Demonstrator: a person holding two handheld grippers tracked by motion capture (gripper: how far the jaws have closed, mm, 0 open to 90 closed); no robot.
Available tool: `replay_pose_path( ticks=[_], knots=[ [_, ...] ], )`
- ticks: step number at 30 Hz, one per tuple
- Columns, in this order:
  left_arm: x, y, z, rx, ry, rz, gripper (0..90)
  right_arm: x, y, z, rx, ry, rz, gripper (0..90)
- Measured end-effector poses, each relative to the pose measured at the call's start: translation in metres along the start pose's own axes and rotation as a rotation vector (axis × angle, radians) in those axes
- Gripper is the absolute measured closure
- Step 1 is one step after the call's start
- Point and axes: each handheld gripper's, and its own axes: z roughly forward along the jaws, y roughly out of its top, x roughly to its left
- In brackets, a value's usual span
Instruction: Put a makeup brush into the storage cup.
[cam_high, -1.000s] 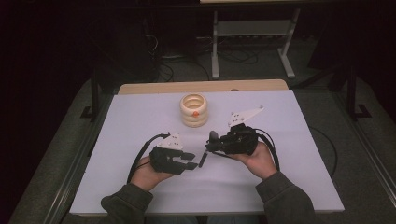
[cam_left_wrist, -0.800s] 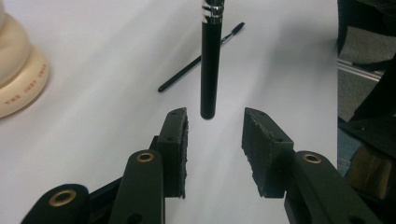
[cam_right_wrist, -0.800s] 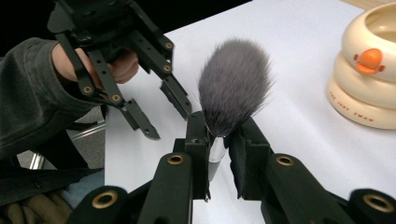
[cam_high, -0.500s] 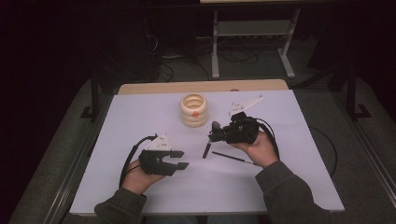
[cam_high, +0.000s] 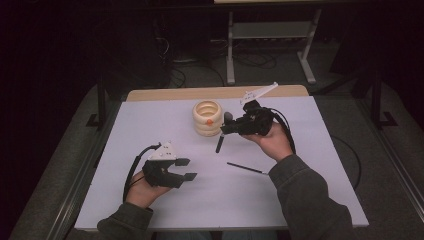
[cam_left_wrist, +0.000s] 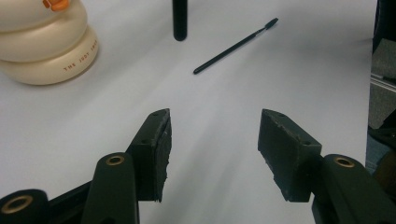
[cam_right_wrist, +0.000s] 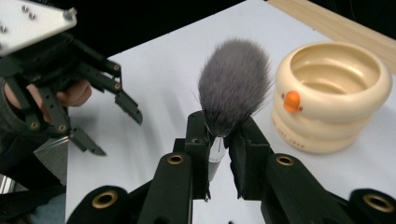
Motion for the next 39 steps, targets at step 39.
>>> replay_pose_path(
  ticks=[39],
  knots=[
    [0.007,-0.002,-0.009,-0.042,0.004,-0.042,38.9,-0.044,0.097,0.004,-0.038,-0.131,0.035,77.1]
  ],
)
